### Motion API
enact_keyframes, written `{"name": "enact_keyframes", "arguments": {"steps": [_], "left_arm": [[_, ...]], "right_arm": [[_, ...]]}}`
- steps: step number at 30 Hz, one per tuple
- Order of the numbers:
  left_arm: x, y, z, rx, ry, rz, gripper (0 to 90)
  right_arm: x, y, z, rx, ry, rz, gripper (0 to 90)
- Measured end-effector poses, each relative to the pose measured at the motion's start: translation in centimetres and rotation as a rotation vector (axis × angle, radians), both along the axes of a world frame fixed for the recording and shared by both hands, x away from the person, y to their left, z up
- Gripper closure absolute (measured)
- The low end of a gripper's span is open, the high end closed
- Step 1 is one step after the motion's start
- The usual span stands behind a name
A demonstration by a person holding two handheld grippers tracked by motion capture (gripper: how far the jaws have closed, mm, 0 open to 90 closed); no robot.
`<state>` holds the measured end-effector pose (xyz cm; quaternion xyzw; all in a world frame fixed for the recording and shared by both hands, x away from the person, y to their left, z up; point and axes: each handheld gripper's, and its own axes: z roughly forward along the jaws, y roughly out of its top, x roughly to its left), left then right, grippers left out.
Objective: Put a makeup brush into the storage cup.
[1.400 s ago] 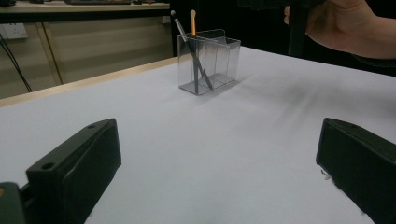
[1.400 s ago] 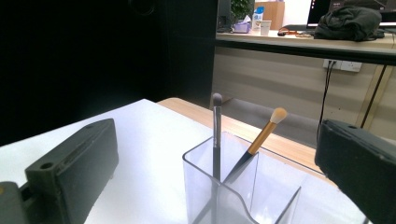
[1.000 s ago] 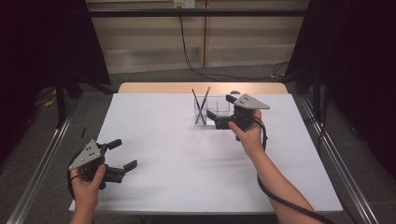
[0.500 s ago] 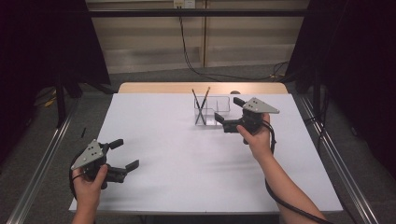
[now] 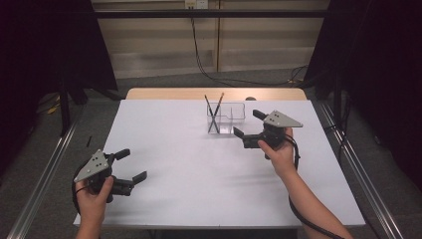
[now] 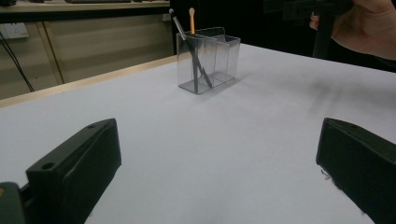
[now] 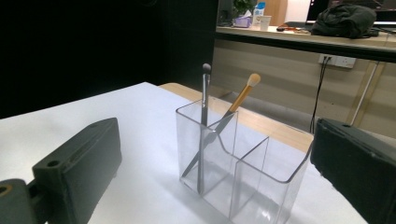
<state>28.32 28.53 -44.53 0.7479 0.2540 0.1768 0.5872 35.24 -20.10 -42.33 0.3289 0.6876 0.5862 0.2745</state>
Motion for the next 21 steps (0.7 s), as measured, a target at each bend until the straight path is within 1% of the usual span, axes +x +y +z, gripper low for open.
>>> {"name": "enact_keyframes", "arguments": {"steps": [4,11,13,16,21], "left_arm": [[0.0,0.0,0.0,-0.002,0.004,0.000,0.0],[0.1,0.1,0.0,-0.005,0.002,0.006,0.0],[0.1,0.1,0.0,-0.003,0.001,0.005,0.0],[0.1,0.0,0.0,-0.007,0.004,0.004,0.0],[0.1,0.0,0.0,-0.008,0.003,0.003,0.0]], "right_arm": [[-0.5,-0.4,0.1,0.004,-0.005,0.007,1.7],[-1.0,-1.4,-0.3,-0.002,0.006,-0.001,1.7],[-1.2,-1.7,-0.3,-0.002,0.010,0.005,1.7],[-1.5,-2.1,-0.4,-0.007,0.009,-0.002,1.7],[-1.9,-2.8,-0.6,0.001,0.016,-0.010,1.7]]}}
